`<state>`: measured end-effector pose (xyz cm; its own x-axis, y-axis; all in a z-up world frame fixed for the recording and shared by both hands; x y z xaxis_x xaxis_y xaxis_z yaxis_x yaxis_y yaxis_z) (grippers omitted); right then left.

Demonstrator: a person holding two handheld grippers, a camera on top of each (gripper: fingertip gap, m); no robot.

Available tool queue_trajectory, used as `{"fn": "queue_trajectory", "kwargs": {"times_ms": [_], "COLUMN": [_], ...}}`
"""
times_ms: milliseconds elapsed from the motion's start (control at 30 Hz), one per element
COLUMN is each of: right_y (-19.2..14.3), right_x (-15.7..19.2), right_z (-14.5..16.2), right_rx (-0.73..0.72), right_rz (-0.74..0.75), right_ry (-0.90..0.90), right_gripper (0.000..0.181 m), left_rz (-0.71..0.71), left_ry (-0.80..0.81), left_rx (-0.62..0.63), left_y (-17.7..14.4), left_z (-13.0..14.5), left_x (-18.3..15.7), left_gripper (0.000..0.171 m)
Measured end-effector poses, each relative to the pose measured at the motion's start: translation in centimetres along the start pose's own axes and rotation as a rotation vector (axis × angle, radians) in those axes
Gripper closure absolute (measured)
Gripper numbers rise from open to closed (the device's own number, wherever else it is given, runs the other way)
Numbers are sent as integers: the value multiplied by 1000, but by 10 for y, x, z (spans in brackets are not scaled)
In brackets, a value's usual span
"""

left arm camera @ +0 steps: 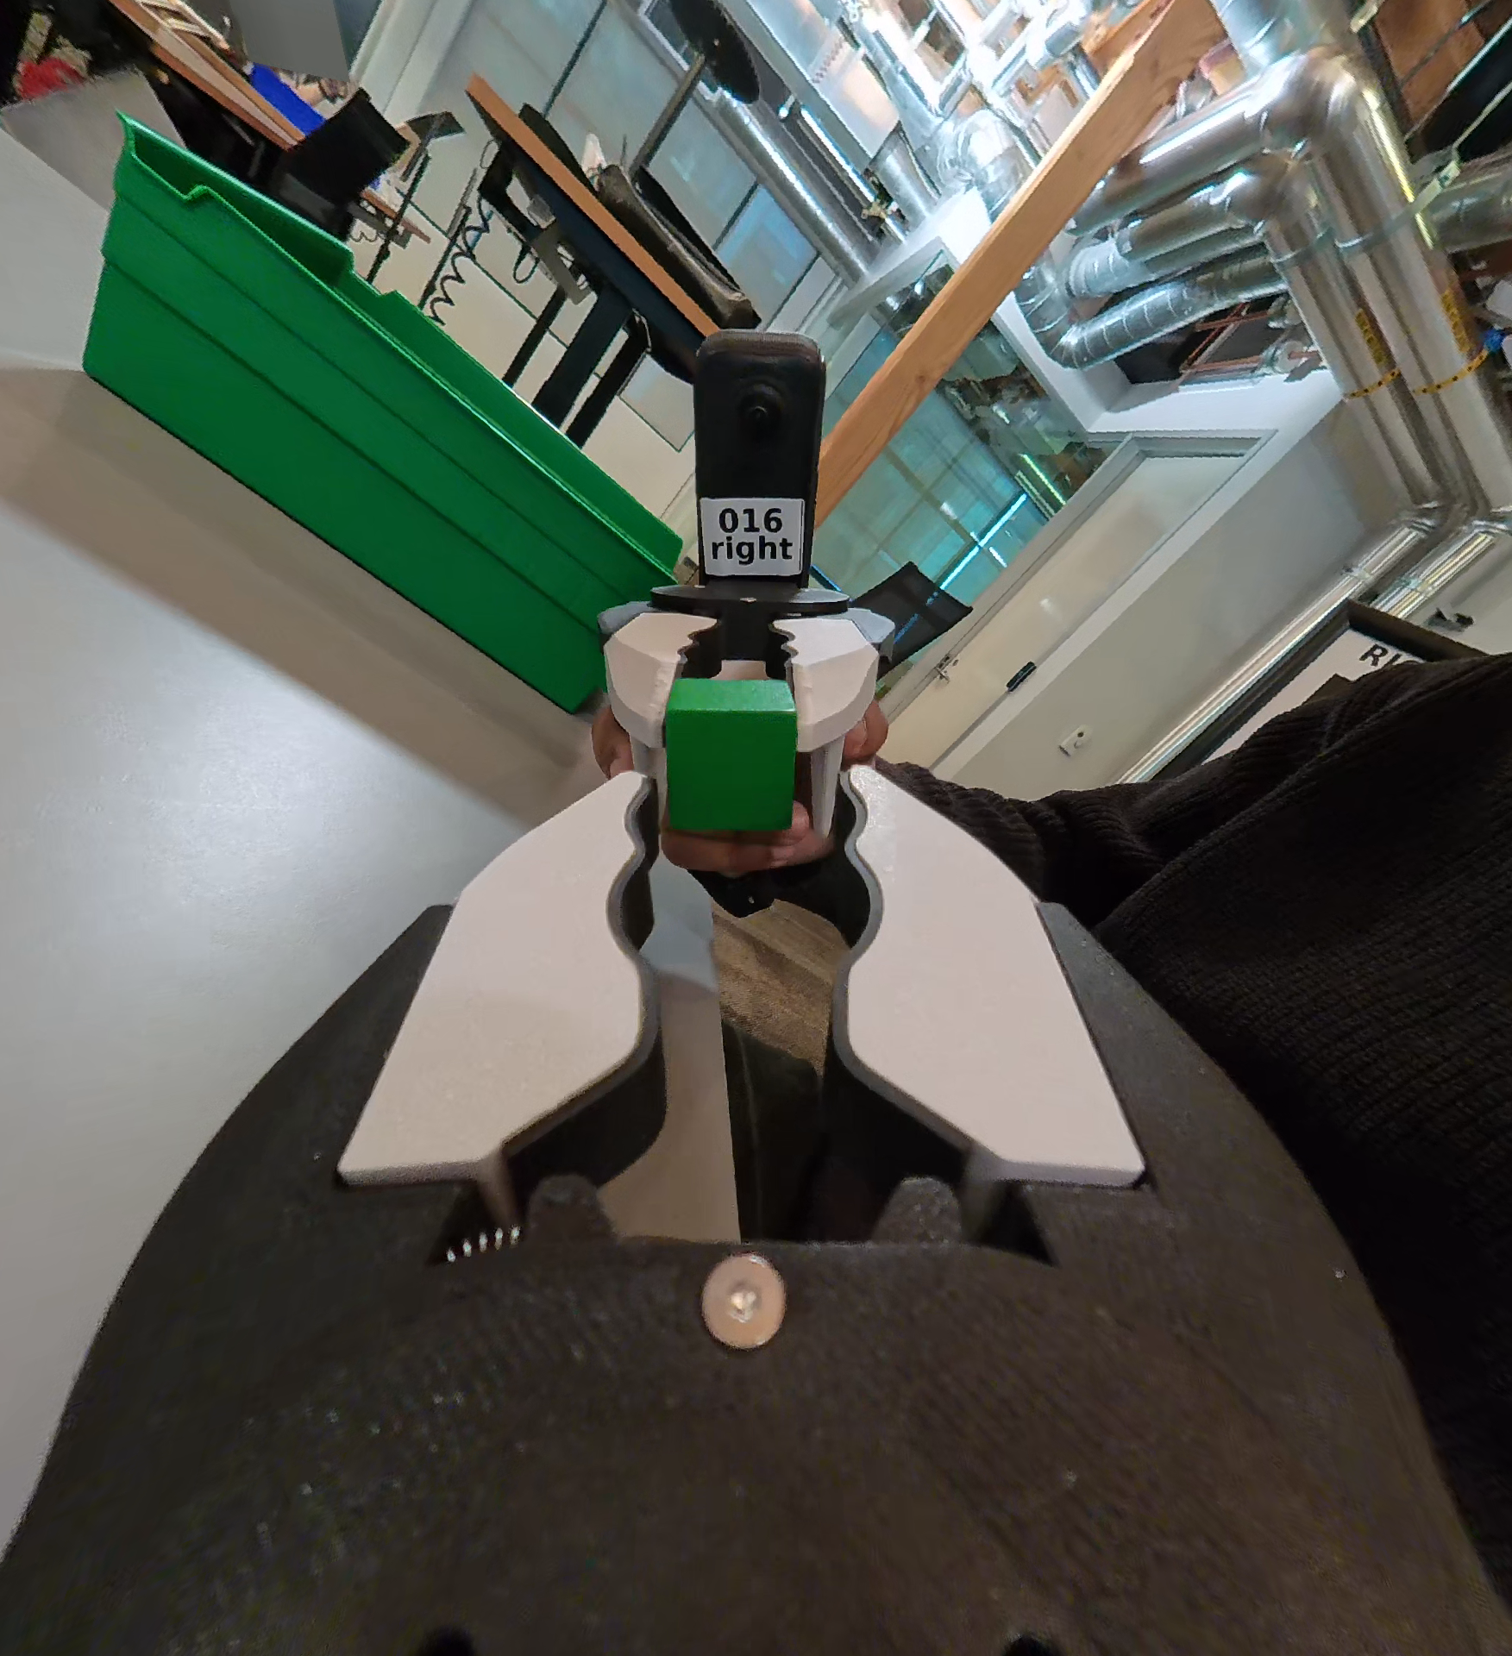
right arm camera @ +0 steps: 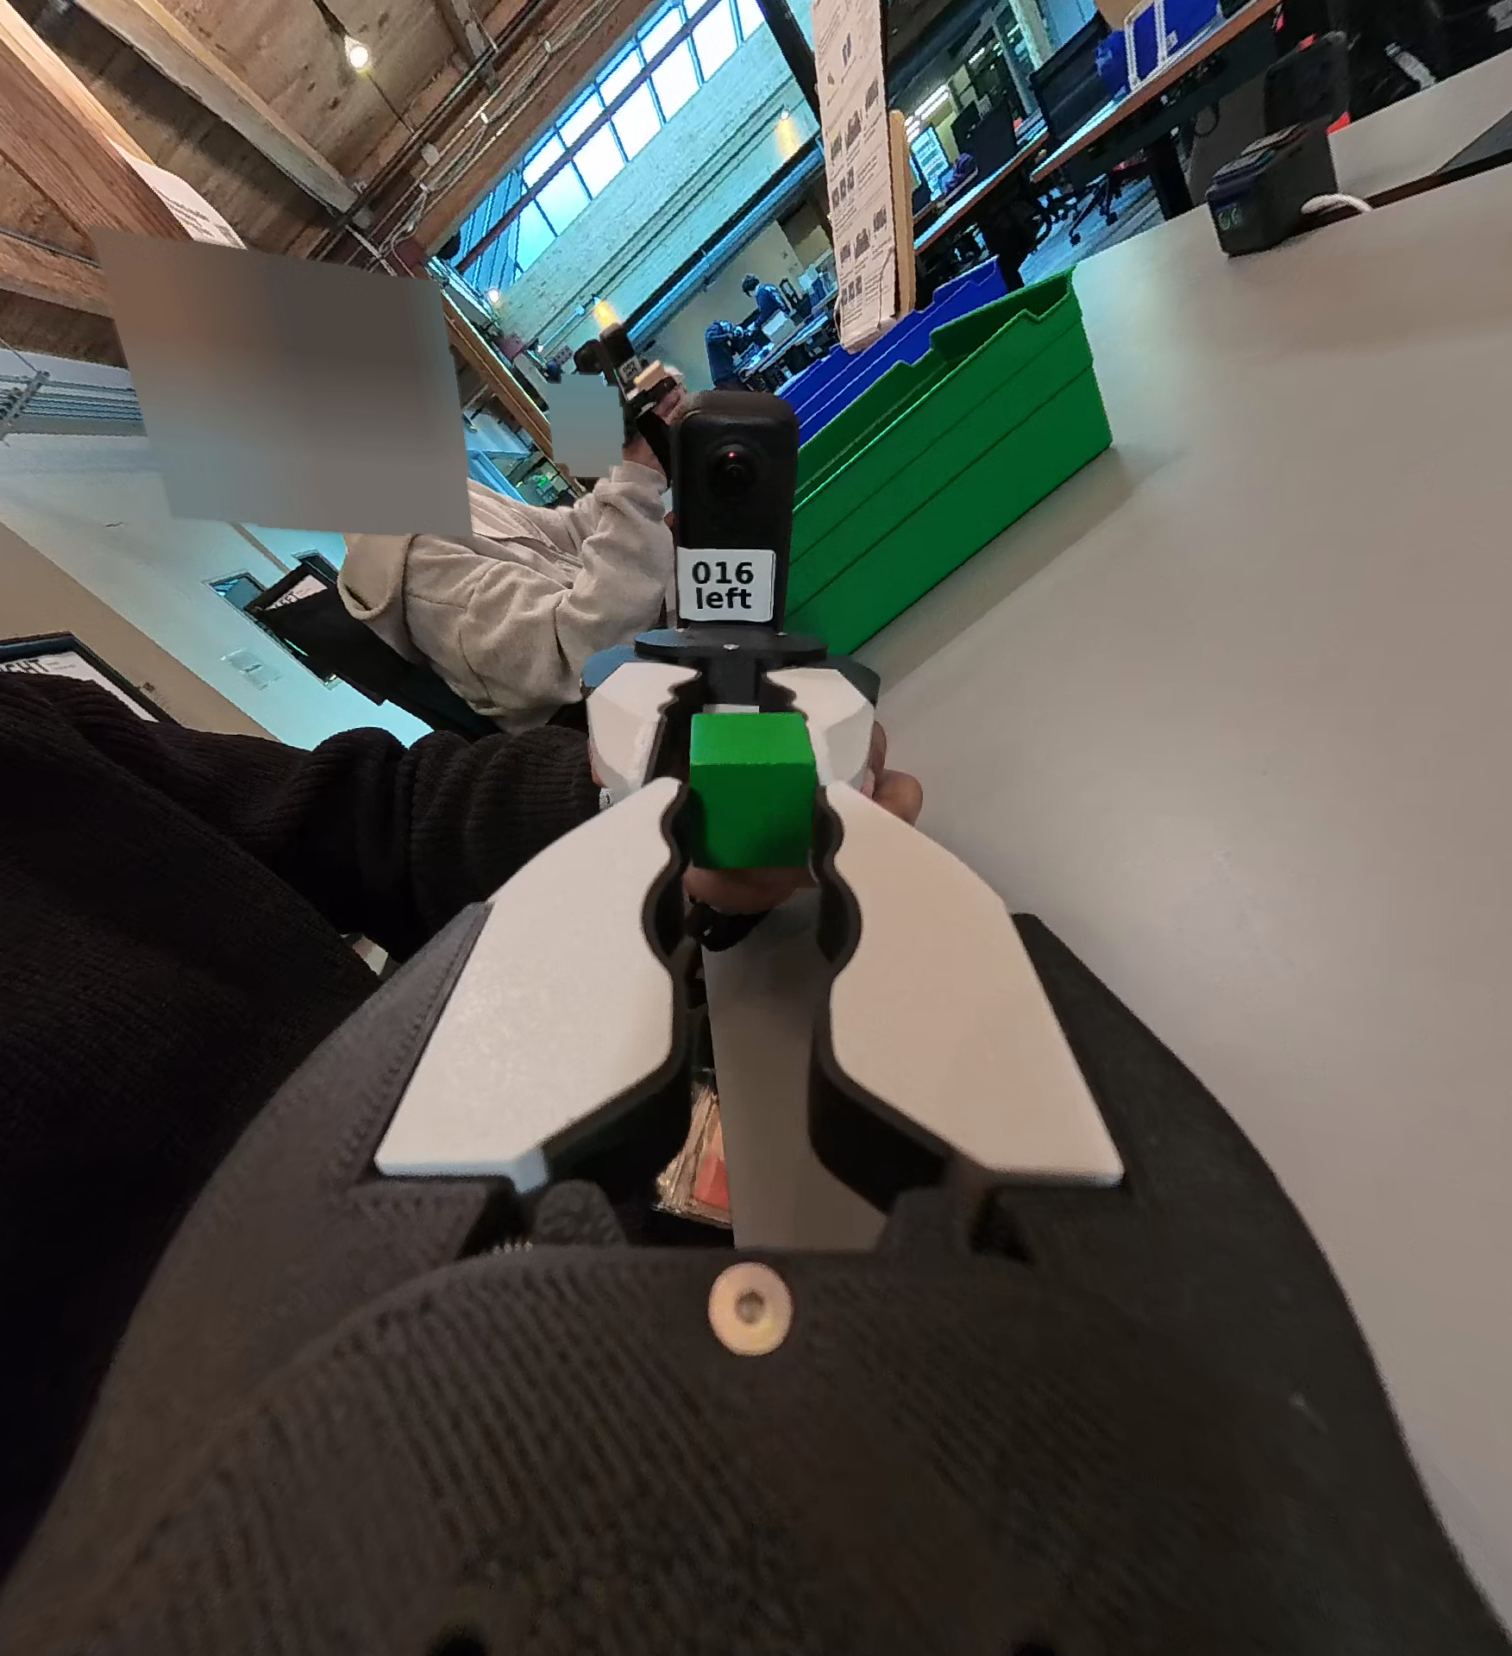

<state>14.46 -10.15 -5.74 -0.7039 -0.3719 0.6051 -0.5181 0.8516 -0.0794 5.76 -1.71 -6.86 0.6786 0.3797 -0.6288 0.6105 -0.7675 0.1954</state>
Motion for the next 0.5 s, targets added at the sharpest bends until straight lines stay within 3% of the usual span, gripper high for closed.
{"fn": "queue_trajectory", "kwargs": {"times_ms": [500], "right_y": [1], "right_x": [0], "right_z": [1], "right_rx": [11], "right_rz": [1], "right_ry": [3], "right_gripper": [156], "left_rz": [-9], "left_ry": [-3], "left_rx": [-7], "left_y": [-1], "left_z": [-1], "left_x": [1], "left_gripper": [134]}}
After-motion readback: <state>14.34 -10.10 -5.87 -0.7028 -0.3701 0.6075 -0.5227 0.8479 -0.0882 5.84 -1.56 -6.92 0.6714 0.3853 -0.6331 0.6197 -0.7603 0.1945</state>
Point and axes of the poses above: each gripper's, where its closed fingertips meet, y out along the fingers, z out of its underside, x = y × z across the jaws, the point moved 6 cm from there along -y, back along the fingers, and after that the axes turned 7 degrees about z, right-handed, at the moved point
